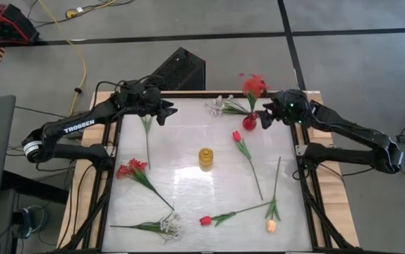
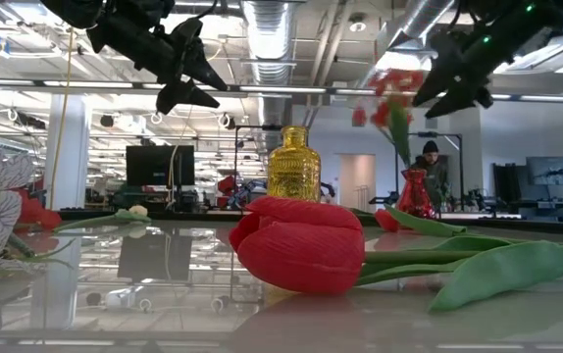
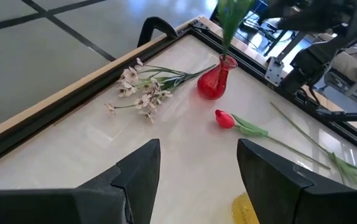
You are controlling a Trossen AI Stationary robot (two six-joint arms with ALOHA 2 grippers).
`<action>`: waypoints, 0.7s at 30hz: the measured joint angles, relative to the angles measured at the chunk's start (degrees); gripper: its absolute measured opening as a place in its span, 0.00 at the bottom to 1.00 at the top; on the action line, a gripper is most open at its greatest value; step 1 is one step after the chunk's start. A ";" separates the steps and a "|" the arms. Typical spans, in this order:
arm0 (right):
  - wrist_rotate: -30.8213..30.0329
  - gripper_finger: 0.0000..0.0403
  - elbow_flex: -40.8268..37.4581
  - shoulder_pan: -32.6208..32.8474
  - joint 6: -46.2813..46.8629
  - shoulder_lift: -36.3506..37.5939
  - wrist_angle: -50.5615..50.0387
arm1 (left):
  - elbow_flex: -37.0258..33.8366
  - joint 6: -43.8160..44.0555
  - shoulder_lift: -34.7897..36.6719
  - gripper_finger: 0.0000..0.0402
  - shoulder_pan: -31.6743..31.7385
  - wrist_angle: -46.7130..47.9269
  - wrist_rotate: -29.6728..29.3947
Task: Sort flowers into vase by color
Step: Put the top red flowers into the red vase, then put the red flowers into the red vase
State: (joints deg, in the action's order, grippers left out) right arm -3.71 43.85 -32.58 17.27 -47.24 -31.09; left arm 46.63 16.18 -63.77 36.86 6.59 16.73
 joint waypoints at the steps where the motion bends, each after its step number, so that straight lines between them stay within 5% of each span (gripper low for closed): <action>1: 0.97 0.71 1.41 -0.02 0.27 0.00 -3.25 | 0.00 -0.41 0.00 0.50 0.00 0.02 0.00; 7: 8.50 0.72 9.46 0.99 3.24 0.02 -18.61 | 0.00 -3.22 0.00 0.50 0.00 0.00 0.32; 12: 15.00 0.72 12.66 7.24 9.47 -0.24 -17.92 | 0.01 -6.40 0.00 0.50 0.02 0.08 4.42; 21: 14.19 0.72 12.88 28.00 17.18 -8.58 -0.07 | 0.04 -10.33 0.02 0.49 -5.44 2.88 28.45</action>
State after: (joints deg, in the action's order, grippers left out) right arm 10.48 56.73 -4.58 34.45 -55.83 -31.16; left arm 46.67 5.85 -63.75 31.42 9.47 45.18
